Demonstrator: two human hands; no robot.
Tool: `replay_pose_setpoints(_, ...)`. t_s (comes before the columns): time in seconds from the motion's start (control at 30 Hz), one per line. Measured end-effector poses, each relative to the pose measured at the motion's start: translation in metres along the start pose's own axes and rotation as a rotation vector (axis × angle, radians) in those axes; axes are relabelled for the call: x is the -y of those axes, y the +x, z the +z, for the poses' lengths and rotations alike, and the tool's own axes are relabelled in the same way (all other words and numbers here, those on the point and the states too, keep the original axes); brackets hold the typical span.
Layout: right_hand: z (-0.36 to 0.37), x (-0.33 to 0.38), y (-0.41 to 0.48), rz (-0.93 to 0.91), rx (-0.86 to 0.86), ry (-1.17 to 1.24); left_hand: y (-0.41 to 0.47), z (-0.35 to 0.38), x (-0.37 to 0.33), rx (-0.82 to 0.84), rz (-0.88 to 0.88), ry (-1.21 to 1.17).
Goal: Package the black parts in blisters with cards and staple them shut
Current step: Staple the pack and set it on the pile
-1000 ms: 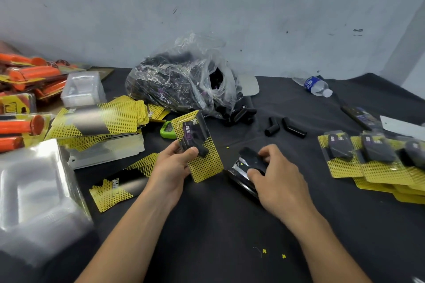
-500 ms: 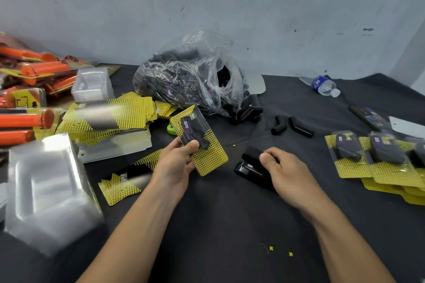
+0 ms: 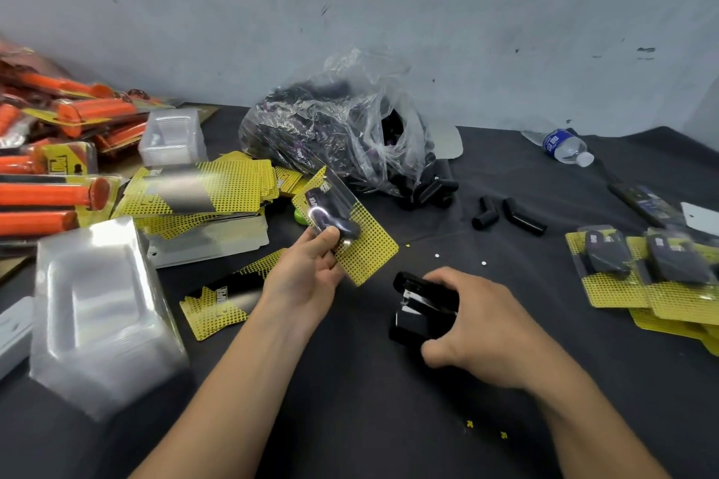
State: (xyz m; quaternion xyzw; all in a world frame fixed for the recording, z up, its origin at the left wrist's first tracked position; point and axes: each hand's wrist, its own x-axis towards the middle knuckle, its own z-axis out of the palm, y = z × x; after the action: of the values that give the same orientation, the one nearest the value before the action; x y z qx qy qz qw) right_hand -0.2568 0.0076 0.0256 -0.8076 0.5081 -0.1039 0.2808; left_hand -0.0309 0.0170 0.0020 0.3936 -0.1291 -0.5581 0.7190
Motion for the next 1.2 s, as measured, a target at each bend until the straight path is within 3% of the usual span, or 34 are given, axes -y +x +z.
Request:
replay_pose_setpoints(0.1, 0.000, 0.001, 0.001, -0.012, -0.023, 0.302, -0.006, 0.004, -0.005, 0.084, -0.011, -0.160)
replay_pose_setpoints(0.23, 0.007, 0.006, 0.003, -0.016, -0.001, 0.506, -0.013, 0.009, -0.005, 0.171, 0.018, -0.158)
replay_pose_setpoints(0.63, 0.012, 0.015, -0.001, -0.077, -0.033, 0.622, -0.021, 0.016, 0.002, 0.341, 0.043, -0.071)
replay_pose_setpoints(1.2, 0.015, 0.018, 0.000, -0.047, -0.081, 0.743, -0.021, 0.016, 0.004, 0.316, 0.054, 0.018)
